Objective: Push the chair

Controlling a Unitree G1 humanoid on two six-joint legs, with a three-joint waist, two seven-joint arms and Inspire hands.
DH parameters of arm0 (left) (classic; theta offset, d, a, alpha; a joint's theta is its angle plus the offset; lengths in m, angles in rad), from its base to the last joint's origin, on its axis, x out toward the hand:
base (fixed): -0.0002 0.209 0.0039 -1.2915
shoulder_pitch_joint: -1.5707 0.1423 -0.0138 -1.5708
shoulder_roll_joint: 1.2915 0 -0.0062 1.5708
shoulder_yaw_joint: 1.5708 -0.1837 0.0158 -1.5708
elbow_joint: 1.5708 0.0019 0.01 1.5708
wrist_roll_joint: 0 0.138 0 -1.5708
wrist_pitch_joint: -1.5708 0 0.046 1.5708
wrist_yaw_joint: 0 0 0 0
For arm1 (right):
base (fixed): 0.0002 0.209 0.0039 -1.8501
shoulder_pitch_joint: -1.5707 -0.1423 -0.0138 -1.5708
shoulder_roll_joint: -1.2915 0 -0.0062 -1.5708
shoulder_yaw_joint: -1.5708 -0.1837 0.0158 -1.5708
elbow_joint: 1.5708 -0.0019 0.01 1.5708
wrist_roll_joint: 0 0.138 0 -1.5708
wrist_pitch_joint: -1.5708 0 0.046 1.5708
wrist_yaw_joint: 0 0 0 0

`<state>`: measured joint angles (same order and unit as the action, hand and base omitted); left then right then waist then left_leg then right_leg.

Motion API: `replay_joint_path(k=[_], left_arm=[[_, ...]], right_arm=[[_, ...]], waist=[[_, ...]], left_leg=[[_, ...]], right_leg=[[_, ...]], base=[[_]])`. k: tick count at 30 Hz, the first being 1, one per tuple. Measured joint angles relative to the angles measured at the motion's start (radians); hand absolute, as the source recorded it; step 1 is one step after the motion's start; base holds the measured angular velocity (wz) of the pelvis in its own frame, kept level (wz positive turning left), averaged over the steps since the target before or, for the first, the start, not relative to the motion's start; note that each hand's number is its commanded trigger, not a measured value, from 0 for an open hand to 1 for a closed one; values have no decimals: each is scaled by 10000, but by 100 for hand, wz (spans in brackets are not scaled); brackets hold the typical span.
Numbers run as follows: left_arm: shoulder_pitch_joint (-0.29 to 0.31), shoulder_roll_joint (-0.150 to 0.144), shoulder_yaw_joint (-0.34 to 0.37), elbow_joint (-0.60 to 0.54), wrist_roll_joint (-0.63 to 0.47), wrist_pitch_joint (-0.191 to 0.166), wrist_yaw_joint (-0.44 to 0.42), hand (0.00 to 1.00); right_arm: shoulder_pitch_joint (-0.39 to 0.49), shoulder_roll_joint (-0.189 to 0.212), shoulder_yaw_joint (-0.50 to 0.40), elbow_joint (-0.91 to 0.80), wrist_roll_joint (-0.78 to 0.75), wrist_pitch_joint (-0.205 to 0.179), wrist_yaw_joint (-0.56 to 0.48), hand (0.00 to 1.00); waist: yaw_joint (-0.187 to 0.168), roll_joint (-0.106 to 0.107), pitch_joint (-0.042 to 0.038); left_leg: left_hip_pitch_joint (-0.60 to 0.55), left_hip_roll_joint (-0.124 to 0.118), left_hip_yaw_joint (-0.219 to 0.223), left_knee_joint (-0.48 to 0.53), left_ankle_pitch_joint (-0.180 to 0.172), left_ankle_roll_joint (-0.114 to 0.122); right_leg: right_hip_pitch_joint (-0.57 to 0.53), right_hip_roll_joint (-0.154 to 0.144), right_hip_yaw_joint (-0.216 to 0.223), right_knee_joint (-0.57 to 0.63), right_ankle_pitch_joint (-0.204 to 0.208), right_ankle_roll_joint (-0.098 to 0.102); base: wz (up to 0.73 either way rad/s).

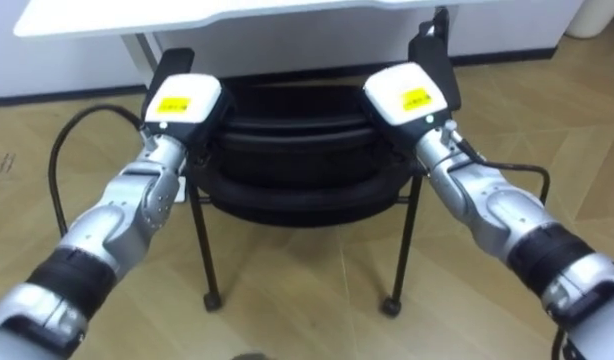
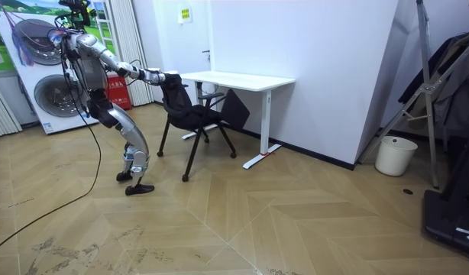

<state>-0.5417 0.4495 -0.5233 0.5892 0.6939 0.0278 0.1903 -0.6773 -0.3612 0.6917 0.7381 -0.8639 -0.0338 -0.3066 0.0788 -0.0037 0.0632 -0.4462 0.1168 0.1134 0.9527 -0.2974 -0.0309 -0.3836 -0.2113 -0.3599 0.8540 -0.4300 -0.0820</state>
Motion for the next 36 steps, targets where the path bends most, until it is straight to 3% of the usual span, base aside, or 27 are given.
replay_joint_path(k=[3,6,8,11,13,18,28,36], left_arm=[[-118,-24,-22,18,143,54,10,100],[-176,-63,-27,66,141,100,21,100],[-223,-78,-5,131,142,100,32,100],[-294,-108,-15,103,149,102,45,100],[-316,-106,-23,113,149,103,107,100],[-311,-113,-38,88,127,107,182,100],[-315,-358,49,80,112,242,-70,100],[-186,-453,80,30,153,247,-242,100]], right_arm=[[7,2,-154,7,-2,-27,2,100],[33,-1,-145,-29,-23,-17,1,100],[37,-20,-168,-103,-26,36,-5,100],[36,-50,-210,-149,-79,68,-99,100],[38,-73,-209,-138,-94,69,-217,100],[21,-131,-158,-157,-161,37,-411,100],[101,-417,-93,-350,-237,56,-379,100],[285,-452,-93,-305,-219,22,-373,100]], waist=[[-306,-90,19],[-525,-27,34],[-674,-64,36],[-835,-53,21],[-979,-19,13],[-960,132,8],[-647,158,-30],[-444,135,-20]], left_leg=[[-172,-41,-97,35,8,-3],[-188,-6,-58,-63,6,-1],[-147,10,210,-425,6,3],[33,67,449,-1188,4,5],[184,25,467,-1778,3,7],[388,-76,485,-2520,90,143],[759,-214,967,-2816,107,228],[1083,-187,1316,-2665,-177,408]], right_leg=[[255,17,-308,30,-214,65],[466,-39,-590,-23,-285,66],[494,-171,-791,-48,-319,71],[568,-208,-1046,-335,-91,-91],[637,-167,-1226,-627,40,-88],[658,-1,-1289,-1128,324,-119],[602,-262,-995,-987,336,-75],[695,-336,-668,-841,336,69]], base=[[45],[33],[38],[28],[23],[0],[-9],[-10]])
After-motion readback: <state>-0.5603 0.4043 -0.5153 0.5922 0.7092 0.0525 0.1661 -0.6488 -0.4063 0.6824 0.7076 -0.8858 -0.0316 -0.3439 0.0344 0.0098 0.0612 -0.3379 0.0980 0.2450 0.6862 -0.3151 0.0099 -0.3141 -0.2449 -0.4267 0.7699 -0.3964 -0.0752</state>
